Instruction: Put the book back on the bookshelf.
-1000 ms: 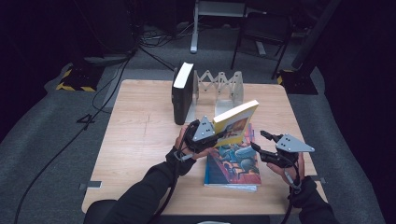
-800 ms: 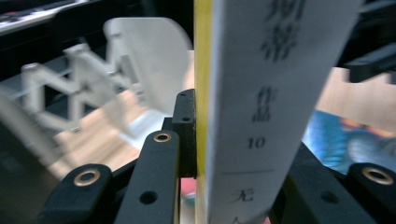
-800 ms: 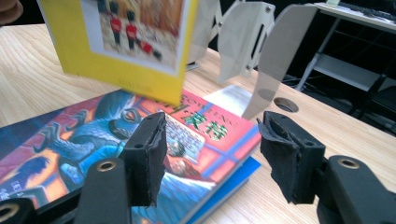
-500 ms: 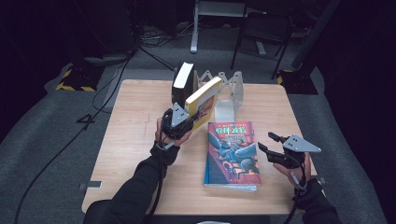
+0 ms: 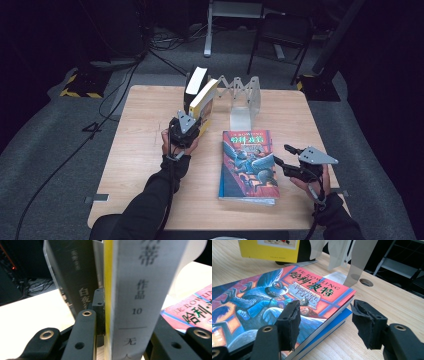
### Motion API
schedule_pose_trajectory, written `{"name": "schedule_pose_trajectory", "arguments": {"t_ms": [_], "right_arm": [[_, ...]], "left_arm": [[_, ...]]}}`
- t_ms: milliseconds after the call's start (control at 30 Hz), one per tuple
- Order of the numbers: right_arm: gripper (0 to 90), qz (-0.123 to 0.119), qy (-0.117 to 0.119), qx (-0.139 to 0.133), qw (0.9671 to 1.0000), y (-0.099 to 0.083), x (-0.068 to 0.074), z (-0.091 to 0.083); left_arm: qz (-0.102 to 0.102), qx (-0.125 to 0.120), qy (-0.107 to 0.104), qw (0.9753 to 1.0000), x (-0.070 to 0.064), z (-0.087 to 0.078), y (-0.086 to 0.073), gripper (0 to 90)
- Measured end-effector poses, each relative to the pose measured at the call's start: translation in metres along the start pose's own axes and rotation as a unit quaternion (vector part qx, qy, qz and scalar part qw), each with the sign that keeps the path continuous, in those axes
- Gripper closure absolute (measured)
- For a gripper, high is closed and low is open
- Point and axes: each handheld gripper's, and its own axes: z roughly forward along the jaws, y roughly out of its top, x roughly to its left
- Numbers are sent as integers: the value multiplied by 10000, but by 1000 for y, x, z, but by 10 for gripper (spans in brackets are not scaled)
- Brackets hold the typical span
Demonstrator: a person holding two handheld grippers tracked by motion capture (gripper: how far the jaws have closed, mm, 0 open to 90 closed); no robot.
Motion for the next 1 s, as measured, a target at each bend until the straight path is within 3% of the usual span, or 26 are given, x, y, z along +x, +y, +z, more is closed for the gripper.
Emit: {"name": "schedule_pose_trajectory", "arguments": {"t_ms": [67,267,533,600,767,933,1000], "right_arm": [[399,-18,5,7,10000,0,0,0],[398,-46,15,34,10000,0,2,2],[394,-36,26,72,10000,-1,3,4],[394,-38,29,82,10000,-1,3,4],[393,-57,47,102,9999,-1,4,5],[393,-44,35,116,9999,-1,3,5],[393,-42,32,110,9999,-1,3,5]], "left_arm": [[-155,17,8,9999,3,0,-2,752],[-210,141,178,9995,-1,11,-8,752],[-416,57,435,9982,-6,22,-9,751],[-570,-36,513,9970,-8,27,-12,751],[-622,-111,677,9957,-13,37,-15,751],[-400,-92,874,9953,-21,45,-13,750],[-465,-111,896,9948,-24,48,-12,749]]}}
